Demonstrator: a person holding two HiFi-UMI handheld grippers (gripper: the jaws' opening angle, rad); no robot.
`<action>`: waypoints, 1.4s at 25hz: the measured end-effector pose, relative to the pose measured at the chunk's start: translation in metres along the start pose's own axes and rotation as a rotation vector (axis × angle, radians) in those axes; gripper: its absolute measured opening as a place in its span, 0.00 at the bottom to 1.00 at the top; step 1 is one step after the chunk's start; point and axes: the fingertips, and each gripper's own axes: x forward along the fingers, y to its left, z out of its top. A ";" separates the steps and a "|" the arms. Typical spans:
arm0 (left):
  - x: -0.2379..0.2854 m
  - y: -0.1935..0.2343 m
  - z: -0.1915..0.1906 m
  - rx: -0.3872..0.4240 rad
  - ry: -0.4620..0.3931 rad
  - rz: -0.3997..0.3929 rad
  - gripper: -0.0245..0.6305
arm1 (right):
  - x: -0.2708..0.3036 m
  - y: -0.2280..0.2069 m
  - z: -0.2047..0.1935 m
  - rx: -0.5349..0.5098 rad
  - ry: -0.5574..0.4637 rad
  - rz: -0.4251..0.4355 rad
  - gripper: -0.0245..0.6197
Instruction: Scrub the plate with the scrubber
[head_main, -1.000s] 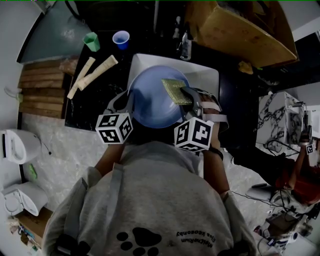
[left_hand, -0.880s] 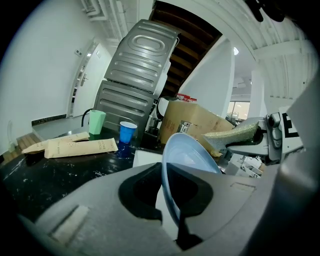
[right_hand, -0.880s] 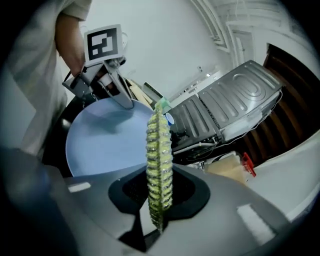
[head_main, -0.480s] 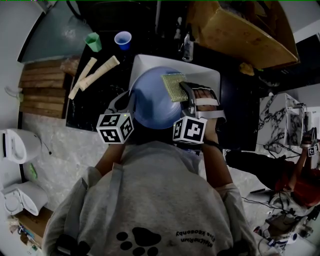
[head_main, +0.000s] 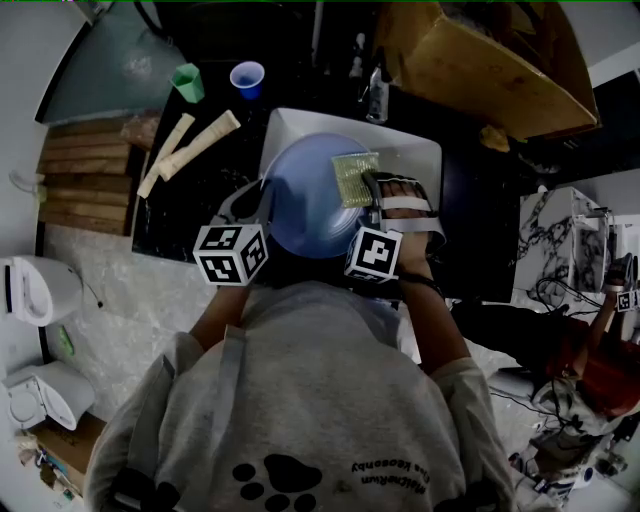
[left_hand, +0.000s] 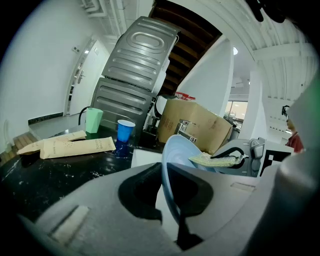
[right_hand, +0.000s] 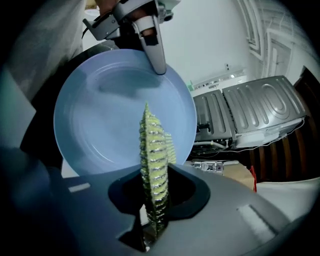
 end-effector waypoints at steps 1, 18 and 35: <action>0.000 0.000 0.000 -0.002 0.000 0.001 0.08 | 0.001 0.003 -0.002 -0.018 0.019 0.012 0.14; -0.002 0.003 -0.002 -0.015 -0.005 0.005 0.08 | -0.020 0.092 0.007 0.022 0.074 0.435 0.14; -0.007 0.000 0.002 0.002 -0.031 0.010 0.07 | -0.061 0.127 0.048 0.165 -0.059 0.697 0.14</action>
